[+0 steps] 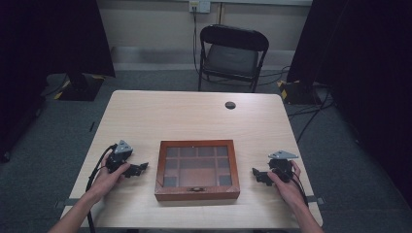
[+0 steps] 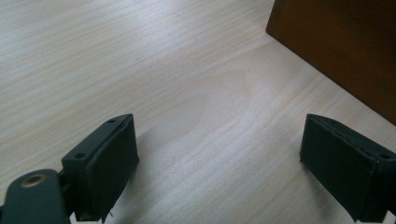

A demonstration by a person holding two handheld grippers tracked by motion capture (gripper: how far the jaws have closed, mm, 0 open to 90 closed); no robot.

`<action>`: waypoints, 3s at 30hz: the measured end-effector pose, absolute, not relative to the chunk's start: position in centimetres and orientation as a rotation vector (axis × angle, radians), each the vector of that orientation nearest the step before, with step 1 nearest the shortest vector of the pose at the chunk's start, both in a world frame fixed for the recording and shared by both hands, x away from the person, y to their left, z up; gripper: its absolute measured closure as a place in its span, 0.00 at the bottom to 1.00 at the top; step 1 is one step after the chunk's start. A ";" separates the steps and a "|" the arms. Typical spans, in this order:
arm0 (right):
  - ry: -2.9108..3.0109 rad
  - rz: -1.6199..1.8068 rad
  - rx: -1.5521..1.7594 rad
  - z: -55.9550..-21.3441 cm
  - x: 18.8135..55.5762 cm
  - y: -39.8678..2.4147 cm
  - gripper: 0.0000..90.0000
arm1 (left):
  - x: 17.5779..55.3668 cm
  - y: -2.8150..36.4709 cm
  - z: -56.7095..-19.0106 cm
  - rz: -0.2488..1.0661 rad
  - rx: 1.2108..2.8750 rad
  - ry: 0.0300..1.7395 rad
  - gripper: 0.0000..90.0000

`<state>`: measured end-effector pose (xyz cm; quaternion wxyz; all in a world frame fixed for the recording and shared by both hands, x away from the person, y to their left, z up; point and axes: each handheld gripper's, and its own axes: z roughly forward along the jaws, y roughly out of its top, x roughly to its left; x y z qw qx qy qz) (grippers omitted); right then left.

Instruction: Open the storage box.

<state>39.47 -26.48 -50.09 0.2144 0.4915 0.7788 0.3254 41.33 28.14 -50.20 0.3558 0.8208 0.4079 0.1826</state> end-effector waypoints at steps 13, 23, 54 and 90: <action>2.163 0.885 1.390 -49.4 39.5 -26.2 0.20 | 41.3 28.1 -50.2 0.472 2.119 1.054 0.12; 2.168 0.937 1.355 -47.3 39.3 -25.4 0.23 | 41.3 28.1 -50.2 0.472 2.119 1.054 0.12; 2.355 1.260 1.208 -42.6 37.6 -21.3 0.55 | 41.4 28.0 -50.2 0.470 2.122 1.059 0.10; 2.737 1.405 0.750 -41.0 35.5 -9.8 0.78 | 41.4 28.0 -50.2 0.465 2.124 1.058 0.09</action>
